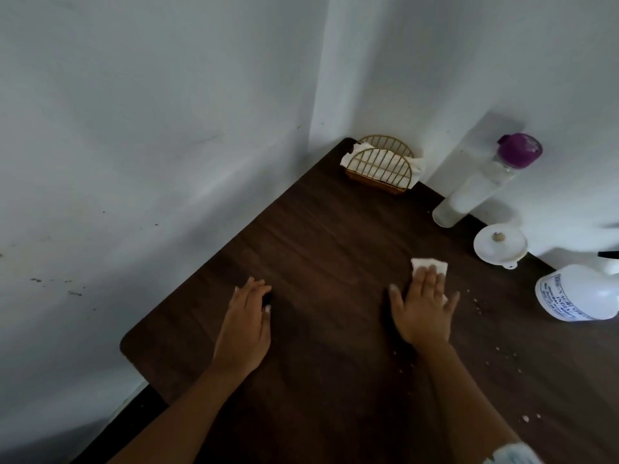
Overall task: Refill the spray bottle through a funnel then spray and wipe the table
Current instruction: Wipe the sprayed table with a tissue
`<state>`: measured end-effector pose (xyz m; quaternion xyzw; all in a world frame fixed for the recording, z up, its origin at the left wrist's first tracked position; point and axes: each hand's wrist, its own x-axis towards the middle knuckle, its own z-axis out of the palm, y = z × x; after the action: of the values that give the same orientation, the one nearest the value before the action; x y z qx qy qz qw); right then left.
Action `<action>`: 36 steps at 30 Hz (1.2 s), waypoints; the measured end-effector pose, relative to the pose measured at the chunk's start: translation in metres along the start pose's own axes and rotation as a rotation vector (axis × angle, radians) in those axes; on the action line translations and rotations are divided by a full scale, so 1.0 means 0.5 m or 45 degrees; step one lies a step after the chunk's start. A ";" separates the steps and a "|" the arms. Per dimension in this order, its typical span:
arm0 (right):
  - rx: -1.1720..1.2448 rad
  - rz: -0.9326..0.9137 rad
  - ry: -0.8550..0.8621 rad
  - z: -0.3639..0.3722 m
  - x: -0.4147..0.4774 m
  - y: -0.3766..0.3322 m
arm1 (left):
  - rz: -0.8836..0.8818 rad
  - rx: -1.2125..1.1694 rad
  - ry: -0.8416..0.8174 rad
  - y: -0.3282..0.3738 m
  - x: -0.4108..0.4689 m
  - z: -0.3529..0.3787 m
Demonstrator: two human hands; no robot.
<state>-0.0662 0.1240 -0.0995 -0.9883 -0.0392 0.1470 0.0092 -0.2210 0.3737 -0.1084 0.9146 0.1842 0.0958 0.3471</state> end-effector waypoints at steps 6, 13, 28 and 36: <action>0.065 -0.980 -0.025 0.106 -0.256 -0.223 | -0.038 -0.186 0.092 0.025 0.028 -0.002; -0.063 -0.886 0.031 0.061 -0.120 -0.173 | -0.040 -0.209 0.013 0.059 0.028 -0.007; 0.059 -1.048 -0.104 0.113 -0.307 -0.026 | 0.066 -0.195 -0.068 0.232 -0.079 0.135; -0.044 -0.188 -0.053 -0.023 0.009 0.260 | -0.045 -0.169 0.101 0.260 -0.139 0.157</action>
<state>-0.0489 -0.0052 -0.0937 -0.9795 -0.1148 0.1658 0.0022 -0.2257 0.2085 -0.0826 0.8816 0.2073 0.1377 0.4010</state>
